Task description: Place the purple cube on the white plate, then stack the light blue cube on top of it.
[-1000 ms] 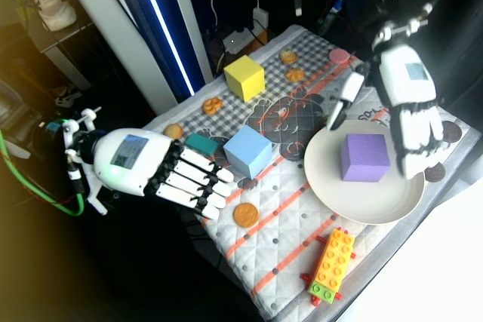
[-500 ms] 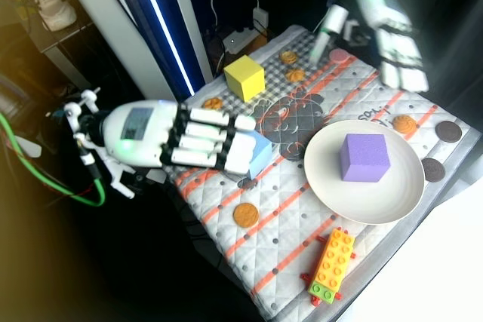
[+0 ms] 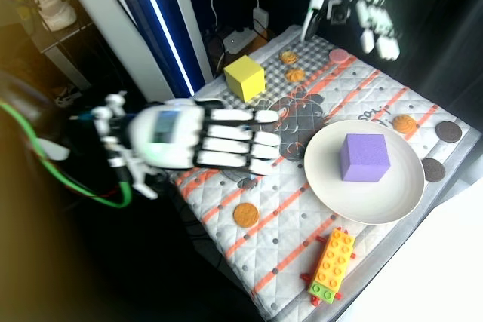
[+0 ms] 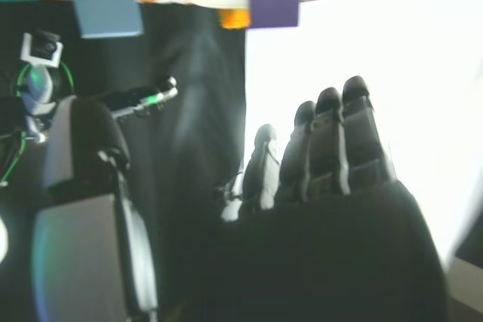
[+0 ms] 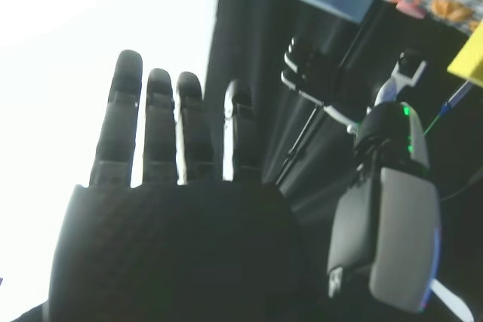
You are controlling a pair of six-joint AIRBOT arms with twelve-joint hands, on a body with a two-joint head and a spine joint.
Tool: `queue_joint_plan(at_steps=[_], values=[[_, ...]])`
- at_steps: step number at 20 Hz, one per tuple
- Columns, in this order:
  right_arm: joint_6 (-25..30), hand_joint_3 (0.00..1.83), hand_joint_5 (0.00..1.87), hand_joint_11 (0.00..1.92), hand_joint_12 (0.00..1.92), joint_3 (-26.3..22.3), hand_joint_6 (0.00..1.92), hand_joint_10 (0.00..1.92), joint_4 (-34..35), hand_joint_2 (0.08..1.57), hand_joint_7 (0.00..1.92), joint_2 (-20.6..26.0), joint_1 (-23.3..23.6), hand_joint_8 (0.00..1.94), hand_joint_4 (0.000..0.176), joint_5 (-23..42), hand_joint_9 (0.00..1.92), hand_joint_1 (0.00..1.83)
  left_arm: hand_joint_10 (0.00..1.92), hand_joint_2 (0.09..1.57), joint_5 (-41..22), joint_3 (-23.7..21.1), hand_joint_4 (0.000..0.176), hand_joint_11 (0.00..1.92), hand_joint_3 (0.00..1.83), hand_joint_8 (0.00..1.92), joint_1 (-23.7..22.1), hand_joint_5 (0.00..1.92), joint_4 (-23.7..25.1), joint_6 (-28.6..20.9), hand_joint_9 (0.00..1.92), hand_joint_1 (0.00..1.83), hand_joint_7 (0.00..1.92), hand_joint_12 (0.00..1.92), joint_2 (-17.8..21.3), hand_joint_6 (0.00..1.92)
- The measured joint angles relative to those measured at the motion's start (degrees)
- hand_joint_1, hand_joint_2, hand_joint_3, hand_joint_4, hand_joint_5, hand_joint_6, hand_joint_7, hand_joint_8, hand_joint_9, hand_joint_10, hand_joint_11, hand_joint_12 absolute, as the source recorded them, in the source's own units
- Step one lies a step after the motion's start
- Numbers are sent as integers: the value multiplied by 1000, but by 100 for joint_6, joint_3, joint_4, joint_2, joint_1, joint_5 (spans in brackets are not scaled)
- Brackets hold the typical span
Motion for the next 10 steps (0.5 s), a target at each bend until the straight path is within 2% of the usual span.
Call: queue_joint_plan(at_steps=[1, 2, 3, 4, 5, 6, 7, 8, 10], values=[[-2, 1, 230, 169, 621, 20, 7, 6, -4, 1007, 190, -24, 20, 6, 168, -98, 260, 333, 0, 898, -4, -2, 176, 0, 7, 0, 4, 49, 61, 2, 0, 803, 0, 0, -17, 11], [0, 0, 271, 203, 753, 61, 6, 9, -9, 999, 235, -35, 20, 7, 140, -210, 328, 351, 0, 926, -9, -2, 176, 0, 14, 0, 4, 53, 63, 0, 0, 795, 0, 0, -50, 9], [0, 0, 283, 200, 758, 85, 9, 13, 17, 993, 248, -35, 20, 10, 135, -299, 345, 396, 0, 926, -2, -2, 176, 0, 12, 0, 4, 59, 59, -2, 0, 800, 0, 0, -63, 10], [0, 3, 258, 149, 738, 116, 2, 5, 42, 1009, 247, -35, 20, 7, 155, -382, 330, 411, 0, 926, -2, -2, 176, 0, 10, 0, 4, 58, 42, 0, 0, 804, 0, 0, -63, 8], [0, 3, 258, 149, 738, 133, 2, 5, 44, 1009, 247, -35, 20, 7, 155, -446, 330, 411, 0, 926, -22, -2, 176, 0, 10, 0, 4, 58, 42, 0, 0, 804, 0, 0, -63, 8], [0, 4, 270, 153, 746, 151, 2, 10, 31, 1039, 319, -42, 20, 10, 143, -511, 374, 451, 0, 931, -35, -2, 176, 0, 10, 0, 4, 67, 46, 0, 0, 803, 0, 0, -63, 10], [2, 4, 270, 153, 746, 175, 2, 10, 0, 1039, 319, -61, 55, 10, 143, -584, 374, 451, 0, 931, -42, -2, 176, 0, 10, 0, 13, 67, 44, 0, 0, 803, 0, 0, -63, 10], [4, 2, 289, 224, 762, 216, 1, 12, -9, 1062, 373, -114, 90, 6, 111, -647, 432, 521, 0, 933, -37, -2, 176, 0, 10, 0, 15, 60, 24, 0, 0, 804, 0, 0, -63, 6], [9, 2, 292, 292, 786, 256, 2, 22, -9, 1072, 412, -192, 129, 11, 95, -702, 485, 585, 0, 930, -42, -2, 176, 0, 6, 0, 15, 62, 31, 0, 0, 803, 0, 0, -66, 6]])
